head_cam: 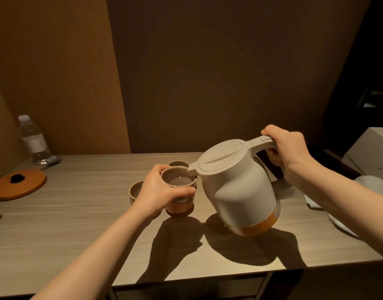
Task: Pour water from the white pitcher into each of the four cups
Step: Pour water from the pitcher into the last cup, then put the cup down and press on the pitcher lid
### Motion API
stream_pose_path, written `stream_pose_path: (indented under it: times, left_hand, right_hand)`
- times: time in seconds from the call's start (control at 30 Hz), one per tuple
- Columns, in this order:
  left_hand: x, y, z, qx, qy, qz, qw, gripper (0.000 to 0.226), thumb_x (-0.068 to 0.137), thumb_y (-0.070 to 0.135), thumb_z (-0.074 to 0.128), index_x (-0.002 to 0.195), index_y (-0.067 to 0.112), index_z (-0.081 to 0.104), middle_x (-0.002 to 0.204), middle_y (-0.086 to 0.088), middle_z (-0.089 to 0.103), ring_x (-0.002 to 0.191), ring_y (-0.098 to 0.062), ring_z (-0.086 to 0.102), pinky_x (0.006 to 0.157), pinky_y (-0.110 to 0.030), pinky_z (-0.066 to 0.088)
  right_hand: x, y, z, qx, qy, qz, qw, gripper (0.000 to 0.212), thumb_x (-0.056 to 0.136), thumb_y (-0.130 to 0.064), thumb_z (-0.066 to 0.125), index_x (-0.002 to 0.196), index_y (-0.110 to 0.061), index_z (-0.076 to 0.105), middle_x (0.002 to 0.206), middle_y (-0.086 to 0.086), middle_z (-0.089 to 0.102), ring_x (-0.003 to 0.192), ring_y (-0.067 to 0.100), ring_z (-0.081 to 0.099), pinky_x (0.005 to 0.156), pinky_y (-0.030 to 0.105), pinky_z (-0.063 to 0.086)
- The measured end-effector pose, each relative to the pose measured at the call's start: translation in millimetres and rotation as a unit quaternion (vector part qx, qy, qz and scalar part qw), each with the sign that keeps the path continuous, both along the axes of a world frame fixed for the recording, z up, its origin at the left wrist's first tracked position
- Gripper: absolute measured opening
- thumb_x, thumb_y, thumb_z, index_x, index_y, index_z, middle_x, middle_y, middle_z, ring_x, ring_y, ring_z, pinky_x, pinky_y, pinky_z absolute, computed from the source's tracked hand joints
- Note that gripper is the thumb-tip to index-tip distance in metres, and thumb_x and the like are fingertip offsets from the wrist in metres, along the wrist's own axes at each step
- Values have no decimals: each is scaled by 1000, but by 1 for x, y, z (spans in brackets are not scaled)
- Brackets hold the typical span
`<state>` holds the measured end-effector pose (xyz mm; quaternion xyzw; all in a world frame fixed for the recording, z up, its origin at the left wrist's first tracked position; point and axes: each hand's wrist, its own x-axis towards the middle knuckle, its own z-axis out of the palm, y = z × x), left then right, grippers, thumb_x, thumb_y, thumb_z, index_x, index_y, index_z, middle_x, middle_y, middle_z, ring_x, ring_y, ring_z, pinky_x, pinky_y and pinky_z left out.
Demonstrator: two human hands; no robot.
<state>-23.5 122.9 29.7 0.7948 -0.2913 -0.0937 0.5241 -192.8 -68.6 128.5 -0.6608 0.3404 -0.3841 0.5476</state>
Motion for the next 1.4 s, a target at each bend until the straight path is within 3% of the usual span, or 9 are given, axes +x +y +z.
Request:
stream_pose_path:
  times: [0.17, 0.4, 0.67, 0.9, 1.2, 1.4]
  left_hand:
    - [18, -3, 21, -17, 10, -12, 1000, 78, 55, 40, 90, 120, 24, 51, 108, 11, 56, 96, -6, 54, 69, -20, 45]
    - [67, -13, 37, -28, 41, 29, 998, 81, 55, 46, 89, 122, 26, 49, 117, 2, 56, 109, -19, 54, 90, -44, 54]
    - [119, -32, 23, -15, 62, 83, 995, 75, 62, 39, 88, 121, 23, 44, 122, -2, 51, 110, -21, 49, 82, -36, 49]
    - [151, -50, -8, 53, 65, 90, 992, 84, 66, 27, 88, 134, 14, 40, 133, -10, 49, 116, -26, 48, 84, -36, 46]
    - [179, -57, -41, 177, 65, 113, 976, 91, 57, 25, 93, 131, 6, 43, 126, -15, 55, 117, -33, 53, 83, -38, 50]
    - [184, -52, -50, 197, 89, 119, 969, 87, 60, 18, 91, 131, 5, 43, 125, -17, 54, 114, -34, 54, 82, -38, 49]
  right_hand:
    - [-3, -8, -2, 46, -48, -24, 998, 33, 81, -28, 59, 52, -16, 49, 38, -6, 41, 36, 9, 31, 41, 23, 25]
    - [1, -18, -9, 66, -73, -27, 995, 31, 82, -28, 59, 55, -15, 51, 42, -4, 42, 35, 8, 31, 39, 21, 25]
    - [14, -28, -26, 58, -68, -22, 996, 34, 85, -27, 59, 54, -13, 51, 42, -6, 44, 38, 7, 34, 42, 21, 28]
    - [28, -38, -43, 68, -54, -12, 996, 33, 84, -30, 60, 57, -13, 56, 58, 4, 52, 54, 14, 45, 56, 30, 36]
    - [40, -46, -60, 49, -43, -6, 998, 38, 86, -26, 59, 52, -11, 51, 41, -5, 42, 39, 5, 37, 43, 21, 31]
    - [40, -45, -64, 58, -47, 1, 997, 39, 87, -24, 58, 51, -12, 50, 39, -6, 41, 37, 5, 35, 41, 21, 30]
